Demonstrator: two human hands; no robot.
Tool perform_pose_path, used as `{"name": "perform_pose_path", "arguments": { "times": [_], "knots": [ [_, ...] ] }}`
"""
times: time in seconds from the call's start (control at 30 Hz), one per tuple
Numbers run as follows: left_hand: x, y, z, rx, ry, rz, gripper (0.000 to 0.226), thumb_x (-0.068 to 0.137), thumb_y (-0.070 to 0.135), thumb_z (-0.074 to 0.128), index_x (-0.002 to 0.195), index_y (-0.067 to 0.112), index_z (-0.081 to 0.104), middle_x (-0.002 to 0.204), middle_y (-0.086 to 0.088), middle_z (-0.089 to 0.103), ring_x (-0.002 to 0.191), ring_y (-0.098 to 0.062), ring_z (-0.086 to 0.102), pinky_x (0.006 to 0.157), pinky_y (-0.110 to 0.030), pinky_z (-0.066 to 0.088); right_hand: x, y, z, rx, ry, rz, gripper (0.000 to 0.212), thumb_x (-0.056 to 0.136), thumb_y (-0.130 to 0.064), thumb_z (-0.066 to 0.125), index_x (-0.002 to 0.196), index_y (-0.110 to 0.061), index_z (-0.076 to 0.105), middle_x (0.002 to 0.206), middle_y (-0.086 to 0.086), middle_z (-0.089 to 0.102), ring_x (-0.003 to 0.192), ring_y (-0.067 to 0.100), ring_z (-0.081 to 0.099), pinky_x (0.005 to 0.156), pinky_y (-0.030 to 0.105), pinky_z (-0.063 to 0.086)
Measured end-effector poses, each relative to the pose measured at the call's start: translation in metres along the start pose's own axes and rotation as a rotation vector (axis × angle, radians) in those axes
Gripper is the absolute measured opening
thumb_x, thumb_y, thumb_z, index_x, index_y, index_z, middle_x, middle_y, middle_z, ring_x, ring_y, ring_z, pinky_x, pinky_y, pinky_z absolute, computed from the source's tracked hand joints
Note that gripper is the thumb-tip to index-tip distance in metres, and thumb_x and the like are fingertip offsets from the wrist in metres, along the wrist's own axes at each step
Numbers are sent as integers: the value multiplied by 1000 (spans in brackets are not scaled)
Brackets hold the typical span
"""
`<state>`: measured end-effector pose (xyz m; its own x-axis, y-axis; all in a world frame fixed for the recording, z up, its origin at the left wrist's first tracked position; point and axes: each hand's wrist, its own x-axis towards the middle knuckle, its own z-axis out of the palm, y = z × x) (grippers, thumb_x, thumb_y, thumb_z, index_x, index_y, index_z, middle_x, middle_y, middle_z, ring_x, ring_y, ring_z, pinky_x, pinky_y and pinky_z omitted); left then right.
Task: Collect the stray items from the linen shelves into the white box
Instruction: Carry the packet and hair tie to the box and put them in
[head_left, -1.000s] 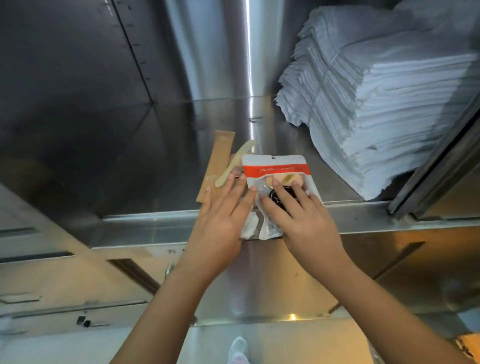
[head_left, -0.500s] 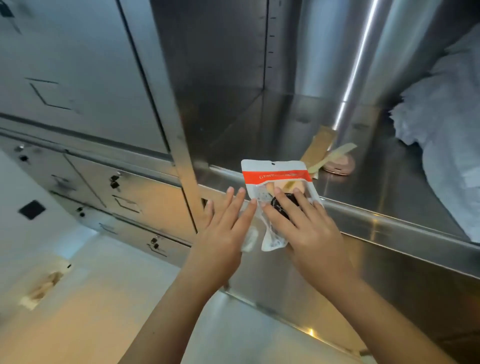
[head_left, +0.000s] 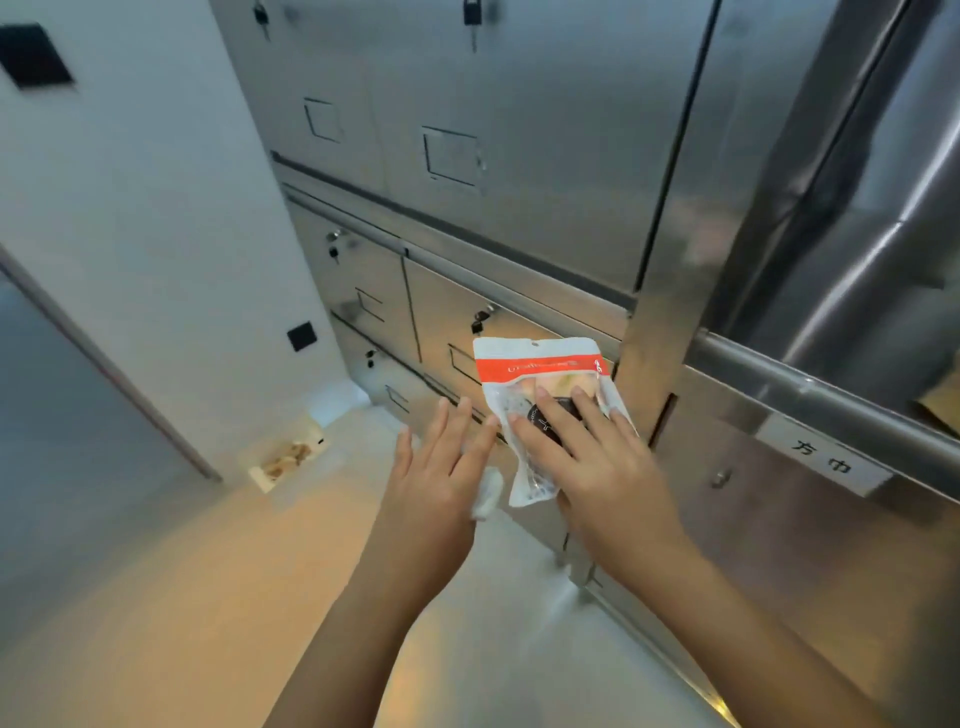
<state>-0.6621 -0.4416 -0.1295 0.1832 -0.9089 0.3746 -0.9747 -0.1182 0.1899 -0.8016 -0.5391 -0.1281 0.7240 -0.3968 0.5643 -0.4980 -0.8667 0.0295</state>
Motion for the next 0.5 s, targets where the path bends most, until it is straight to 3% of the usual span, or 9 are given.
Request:
{"name": "perform_pose_path", "arguments": {
  "times": [0.17,0.33,0.5],
  "knots": [
    [-40,-91,-31,114,21,-127,77,42,-17,82,115,-6,60,122,-29,56,110,-52,51,79,-69,39,56,-84,38,65,47,-115,58,58,1,82,113,-11,67,118,16,64,103,41,61,80,51,51],
    [-70,-159,-56,143,20,-240,71,48,-15,82,115,-7,60,122,-30,56,111,-52,50,82,-70,34,93,-156,75,163,33,-192,55,62,0,78,114,-11,66,119,16,63,105,41,60,82,52,50],
    [-86,-206,-63,141,12,-347,66,56,-13,78,118,-6,58,124,-29,54,113,-53,48,82,-71,33,121,-193,108,222,-14,-267,62,55,4,81,114,-10,66,117,16,64,103,41,61,82,53,50]
  ]
}}
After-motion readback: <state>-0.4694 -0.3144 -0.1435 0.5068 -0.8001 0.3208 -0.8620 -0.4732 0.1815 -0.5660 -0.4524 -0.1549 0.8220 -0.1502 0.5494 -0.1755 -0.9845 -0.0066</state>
